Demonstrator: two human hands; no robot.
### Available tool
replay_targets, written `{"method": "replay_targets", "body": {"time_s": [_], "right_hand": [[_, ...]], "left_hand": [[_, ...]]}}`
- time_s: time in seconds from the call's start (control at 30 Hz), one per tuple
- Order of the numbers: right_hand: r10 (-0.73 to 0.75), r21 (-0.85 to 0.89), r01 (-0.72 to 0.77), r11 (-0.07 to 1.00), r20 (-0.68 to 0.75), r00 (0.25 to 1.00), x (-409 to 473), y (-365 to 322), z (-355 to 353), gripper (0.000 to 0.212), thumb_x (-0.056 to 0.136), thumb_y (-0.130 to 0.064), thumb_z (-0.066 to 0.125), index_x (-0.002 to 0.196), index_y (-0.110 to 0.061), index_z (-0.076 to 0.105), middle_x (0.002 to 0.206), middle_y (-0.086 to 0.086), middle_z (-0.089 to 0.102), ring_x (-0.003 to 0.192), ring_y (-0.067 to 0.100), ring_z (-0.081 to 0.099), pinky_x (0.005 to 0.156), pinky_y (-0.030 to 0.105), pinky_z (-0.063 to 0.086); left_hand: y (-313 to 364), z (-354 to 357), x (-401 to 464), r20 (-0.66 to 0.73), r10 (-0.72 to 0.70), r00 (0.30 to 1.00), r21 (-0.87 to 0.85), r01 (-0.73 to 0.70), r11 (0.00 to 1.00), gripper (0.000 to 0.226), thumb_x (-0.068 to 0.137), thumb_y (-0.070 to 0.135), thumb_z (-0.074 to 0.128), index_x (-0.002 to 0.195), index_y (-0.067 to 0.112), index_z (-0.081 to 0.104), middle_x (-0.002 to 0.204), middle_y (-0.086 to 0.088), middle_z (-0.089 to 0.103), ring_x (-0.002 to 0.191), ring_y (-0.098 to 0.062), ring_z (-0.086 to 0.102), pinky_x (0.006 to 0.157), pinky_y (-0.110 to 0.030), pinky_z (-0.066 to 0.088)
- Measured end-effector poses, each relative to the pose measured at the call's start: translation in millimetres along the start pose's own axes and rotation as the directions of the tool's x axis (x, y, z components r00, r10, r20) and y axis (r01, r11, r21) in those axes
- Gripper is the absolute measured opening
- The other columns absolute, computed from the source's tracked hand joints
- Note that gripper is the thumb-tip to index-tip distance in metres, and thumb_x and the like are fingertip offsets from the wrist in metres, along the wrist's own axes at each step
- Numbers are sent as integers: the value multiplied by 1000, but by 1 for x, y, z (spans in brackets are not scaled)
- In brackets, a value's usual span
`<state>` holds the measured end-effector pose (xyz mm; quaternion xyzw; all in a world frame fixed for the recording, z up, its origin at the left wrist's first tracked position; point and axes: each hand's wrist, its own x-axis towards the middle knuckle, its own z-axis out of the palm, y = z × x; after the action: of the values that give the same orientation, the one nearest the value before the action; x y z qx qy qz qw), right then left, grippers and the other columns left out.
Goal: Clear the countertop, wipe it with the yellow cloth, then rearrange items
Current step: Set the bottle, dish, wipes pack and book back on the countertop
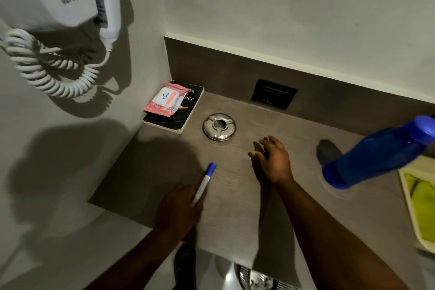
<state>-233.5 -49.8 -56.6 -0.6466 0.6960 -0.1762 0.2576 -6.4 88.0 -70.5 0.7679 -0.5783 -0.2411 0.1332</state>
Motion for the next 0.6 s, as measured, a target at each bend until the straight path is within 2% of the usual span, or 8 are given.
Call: {"method": "replay_targets", "body": {"time_s": [0.07, 0.17, 0.23, 0.3, 0.33, 0.37, 0.47, 0.6], "right_hand": [[33, -7, -33, 999, 26, 999, -10, 10, -7, 51, 90, -32, 62, 138, -21, 49, 154, 1, 34, 141, 21, 34, 115, 36, 28], [18, -2, -17, 1000, 48, 999, -17, 12, -13, 50, 90, -32, 62, 137, -20, 51, 151, 3, 40, 138, 22, 38, 114, 37, 31], [-13, 22, 13, 1000, 19, 1000, -16, 4, -14, 45, 91, -30, 62, 134, -16, 54, 144, 6, 49, 132, 22, 45, 112, 36, 35], [-47, 68, 48, 996, -16, 999, -12, -17, -10, 41, 92, -29, 61, 130, -13, 58, 133, 8, 59, 123, 23, 53, 107, 36, 42], [-60, 93, 62, 994, -24, 998, -9, -31, -7, 39, 92, -28, 61, 128, -13, 60, 129, 8, 62, 119, 23, 56, 105, 37, 44], [-74, 119, 77, 990, -27, 997, -4, -49, 0, 36, 92, -27, 61, 125, -12, 62, 125, 9, 64, 115, 24, 59, 102, 37, 46], [-134, 235, 131, 963, -3, 991, 12, -116, 27, 25, 91, -21, 62, 114, -12, 68, 112, 10, 70, 103, 24, 64, 95, 37, 50], [-158, 300, 137, 944, 47, 986, 44, -198, 67, 27, 90, -23, 64, 110, -7, 68, 106, 13, 71, 96, 27, 65, 79, 30, 47]], "left_hand": [[1, -1, 0, -8, 8, 1000, 5, -8, 1000, 20, 81, 46, 65, 79, 26, 61, 82, 5, 62, 75, -11, 60, 66, -26, 51], [2, -6, 3, -47, -33, 998, 20, 34, 999, 38, 77, 60, 63, 59, 29, 49, 63, 12, 52, 58, -2, 50, 48, -16, 32], [-2, -12, 15, -95, -46, 994, -2, 46, 999, 41, 80, 64, 58, 58, 29, 53, 60, 10, 55, 57, -3, 54, 49, -17, 32], [-6, -24, 35, -57, -15, 998, 65, 19, 998, 27, 91, 51, 52, 94, 28, 66, 96, -4, 68, 90, -21, 66, 75, -27, 46], [-9, -33, 49, -39, -27, 999, 130, 32, 991, 35, 95, 44, 47, 116, 21, 61, 120, -13, 62, 110, -29, 59, 93, -34, 42], [-12, -47, 65, -72, -84, 994, 119, 92, 989, 40, 97, 41, 44, 124, 14, 56, 128, -18, 57, 116, -32, 55, 98, -36, 37], [-24, -93, 121, -227, -170, 959, -10, 173, 985, 40, 95, 36, 49, 123, 9, 58, 125, -17, 61, 113, -30, 58, 94, -38, 42], [-26, -121, 177, -217, -246, 945, -187, 207, 960, 37, 90, 29, 59, 120, 7, 62, 120, -16, 65, 109, -34, 61, 89, -39, 47]]}}
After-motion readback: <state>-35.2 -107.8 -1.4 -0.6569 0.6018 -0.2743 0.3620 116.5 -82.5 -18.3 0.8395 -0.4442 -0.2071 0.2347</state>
